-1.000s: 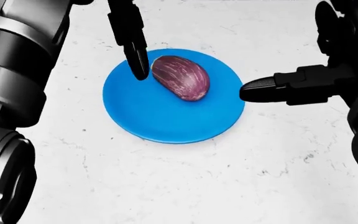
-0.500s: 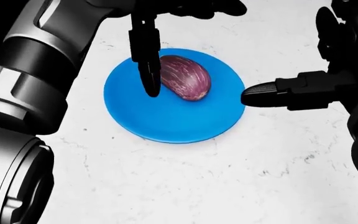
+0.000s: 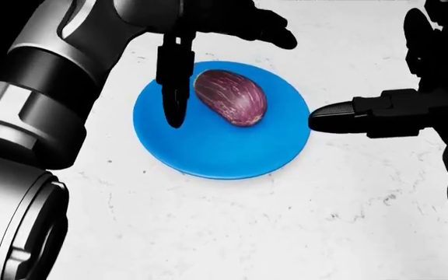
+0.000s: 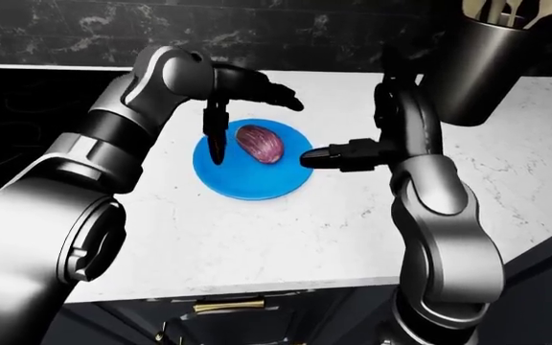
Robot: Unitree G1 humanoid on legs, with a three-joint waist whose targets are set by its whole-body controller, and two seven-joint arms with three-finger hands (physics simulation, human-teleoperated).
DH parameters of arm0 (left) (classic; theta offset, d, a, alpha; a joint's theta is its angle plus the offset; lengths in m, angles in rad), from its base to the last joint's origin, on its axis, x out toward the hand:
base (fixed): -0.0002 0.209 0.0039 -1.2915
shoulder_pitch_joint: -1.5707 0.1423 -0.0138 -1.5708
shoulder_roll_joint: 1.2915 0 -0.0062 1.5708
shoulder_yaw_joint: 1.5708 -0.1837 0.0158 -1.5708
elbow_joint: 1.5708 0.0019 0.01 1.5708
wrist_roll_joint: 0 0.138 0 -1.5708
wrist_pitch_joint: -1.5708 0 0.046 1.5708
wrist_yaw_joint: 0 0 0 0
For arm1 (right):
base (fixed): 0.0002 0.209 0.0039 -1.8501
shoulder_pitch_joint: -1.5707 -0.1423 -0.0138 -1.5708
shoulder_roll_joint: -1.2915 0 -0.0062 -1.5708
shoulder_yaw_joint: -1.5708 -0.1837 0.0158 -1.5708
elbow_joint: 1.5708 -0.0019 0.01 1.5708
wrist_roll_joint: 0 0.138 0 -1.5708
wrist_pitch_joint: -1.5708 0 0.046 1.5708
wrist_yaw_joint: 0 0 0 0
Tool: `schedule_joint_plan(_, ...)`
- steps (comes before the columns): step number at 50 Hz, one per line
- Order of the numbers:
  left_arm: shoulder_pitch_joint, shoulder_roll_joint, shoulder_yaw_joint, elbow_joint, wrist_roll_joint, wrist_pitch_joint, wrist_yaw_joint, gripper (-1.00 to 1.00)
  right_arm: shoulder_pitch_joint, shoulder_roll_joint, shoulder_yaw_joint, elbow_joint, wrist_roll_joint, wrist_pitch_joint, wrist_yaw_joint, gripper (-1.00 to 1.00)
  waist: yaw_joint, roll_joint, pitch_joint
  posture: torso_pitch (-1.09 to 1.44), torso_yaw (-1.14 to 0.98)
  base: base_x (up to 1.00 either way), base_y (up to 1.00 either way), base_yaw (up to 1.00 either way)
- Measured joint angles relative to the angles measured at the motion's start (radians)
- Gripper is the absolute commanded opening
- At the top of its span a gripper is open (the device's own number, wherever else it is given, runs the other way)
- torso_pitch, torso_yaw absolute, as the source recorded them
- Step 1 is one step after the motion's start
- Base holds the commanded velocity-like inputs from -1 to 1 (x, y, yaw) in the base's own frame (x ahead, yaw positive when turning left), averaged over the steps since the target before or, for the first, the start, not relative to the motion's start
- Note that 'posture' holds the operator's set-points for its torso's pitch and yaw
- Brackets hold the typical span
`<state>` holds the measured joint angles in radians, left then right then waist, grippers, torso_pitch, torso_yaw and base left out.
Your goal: Place the eggplant on the top rack of the oven.
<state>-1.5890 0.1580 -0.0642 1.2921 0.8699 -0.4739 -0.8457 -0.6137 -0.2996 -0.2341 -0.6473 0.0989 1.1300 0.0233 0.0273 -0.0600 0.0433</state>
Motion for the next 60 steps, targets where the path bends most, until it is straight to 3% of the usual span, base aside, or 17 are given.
schedule_joint_plan(16,-0.009,-0.03,0.004,0.009,0.067,0.006,0.032,0.73,0.007,0.009,0.018,-0.008,0.009,0.0,-0.013,1.0,-0.001,0.001,0.0,0.0,0.0,0.0,0.0,0.0)
schedule_joint_plan(54,0.031,-0.053,-0.005,0.038,0.173,0.012,0.157,0.6,0.066,0.013,-0.001,-0.017,0.025,-0.027,-0.016,1.0,-0.003,-0.001,-0.003,0.0,0.0,0.0,0.0,0.0)
schedule_joint_plan(60,0.031,-0.058,-0.004,0.045,0.18,0.018,0.161,0.5,0.077,0.012,-0.009,-0.024,0.027,-0.033,-0.016,1.0,-0.004,-0.001,-0.003,0.0,0.0,0.0,0.0,0.0)
